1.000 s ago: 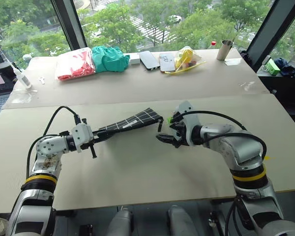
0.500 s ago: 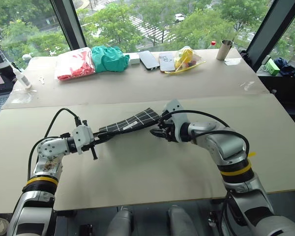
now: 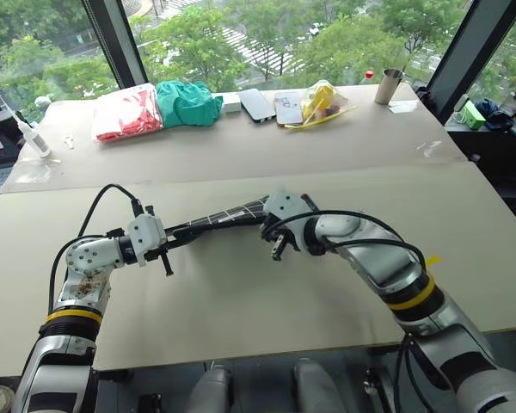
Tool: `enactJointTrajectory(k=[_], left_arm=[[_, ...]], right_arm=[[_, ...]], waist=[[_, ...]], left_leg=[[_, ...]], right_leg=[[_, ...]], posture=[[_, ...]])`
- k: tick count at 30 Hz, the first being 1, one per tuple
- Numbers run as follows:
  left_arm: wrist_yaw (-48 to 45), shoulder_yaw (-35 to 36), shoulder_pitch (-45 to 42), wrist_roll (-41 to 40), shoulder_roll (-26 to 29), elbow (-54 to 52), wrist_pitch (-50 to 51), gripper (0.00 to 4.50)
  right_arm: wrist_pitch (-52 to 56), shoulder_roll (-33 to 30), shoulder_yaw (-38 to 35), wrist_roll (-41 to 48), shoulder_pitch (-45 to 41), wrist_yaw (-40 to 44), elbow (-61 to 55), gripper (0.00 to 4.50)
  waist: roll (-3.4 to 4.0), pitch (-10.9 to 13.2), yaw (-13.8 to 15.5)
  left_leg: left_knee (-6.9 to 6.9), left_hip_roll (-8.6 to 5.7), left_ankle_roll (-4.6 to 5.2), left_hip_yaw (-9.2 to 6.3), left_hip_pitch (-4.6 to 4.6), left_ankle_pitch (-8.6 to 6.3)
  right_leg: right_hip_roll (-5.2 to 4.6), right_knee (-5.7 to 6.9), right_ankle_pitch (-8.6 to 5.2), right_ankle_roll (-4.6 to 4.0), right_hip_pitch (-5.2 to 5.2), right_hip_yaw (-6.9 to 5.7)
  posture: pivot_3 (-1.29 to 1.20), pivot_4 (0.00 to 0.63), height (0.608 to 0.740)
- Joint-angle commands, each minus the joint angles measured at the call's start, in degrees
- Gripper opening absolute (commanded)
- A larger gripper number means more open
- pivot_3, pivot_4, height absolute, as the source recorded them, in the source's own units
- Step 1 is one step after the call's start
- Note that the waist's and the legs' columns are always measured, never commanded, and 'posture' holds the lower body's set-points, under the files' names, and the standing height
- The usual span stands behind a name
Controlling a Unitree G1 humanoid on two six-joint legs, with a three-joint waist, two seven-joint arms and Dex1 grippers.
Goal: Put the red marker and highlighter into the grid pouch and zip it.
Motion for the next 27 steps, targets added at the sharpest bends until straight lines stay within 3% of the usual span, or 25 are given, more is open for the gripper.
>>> enactJointTrajectory(k=[1,4,8,12,19,27], left_arm=[[-0.4,0.8,-0.6,0.2,0.0,0.4,-1.4,0.0],[-0.9,0.8,-0.6,0.2,-0.1,0.9,-1.9,0.0],[-1.3,0.6,-0.5,0.1,-0.4,1.4,-2.4,0.0],[-1.3,0.8,-0.5,0.1,-0.9,1.3,-2.5,0.0],[-1.1,1.2,0.9,-0.2,-0.8,-0.5,-1.9,0.0],[-0.8,1.2,0.8,0.0,-0.7,-2.5,-0.2,0.0]], right_arm=[[-1.7,2.0,-1.6,0.5,-4.5,2.1,0.8,0.06],[-2.9,2.0,-1.0,0.7,-6.0,4.9,2.4,0.06],[-6.7,-1.7,8.3,-0.7,-5.0,14.3,-0.5,0.06],[-13.0,-3.0,12.4,-6.1,-5.1,15.5,5.5,0.06],[-16.6,2.7,6.1,-8.0,-9.6,13.3,19.8,0.06],[-12.2,1.7,5.4,-3.3,-5.2,22.8,12.1,0.06]], waist=[[0.0,0.0,0.1],[0.0,0.0,0.3],[0.0,0.0,0.3],[0.0,0.0,0.1],[0.0,0.0,-0.1],[0.0,0.0,0.2]], left_leg=[[0.0,0.0,0.0,-0.01,0.0,0.0],[0.0,-0.02,0.0,-0.03,-0.02,0.0],[0.01,-0.05,-0.02,-0.01,-0.05,0.01],[0.01,-0.04,-0.02,0.01,-0.04,0.01],[0.0,0.0,-0.04,0.01,-0.04,0.02],[0.01,-0.03,-0.11,-0.14,-0.15,0.06]], right_leg=[[0.0,0.0,0.0,0.0,0.0,-0.01],[-0.02,-0.01,0.0,0.0,0.01,-0.01],[-0.05,-0.02,0.0,0.0,0.01,-0.01],[-0.03,-0.03,0.0,0.0,0.0,-0.04],[-0.02,0.07,0.0,-0.01,-0.12,0.01],[-0.07,0.07,0.01,-0.01,-0.14,-0.01]], posture=[[0.0,0.15,0.74],[0.0,0.15,0.74],[0.0,0.15,0.74],[0.0,0.15,0.74],[0.0,0.15,0.74],[0.0,0.15,0.74]])
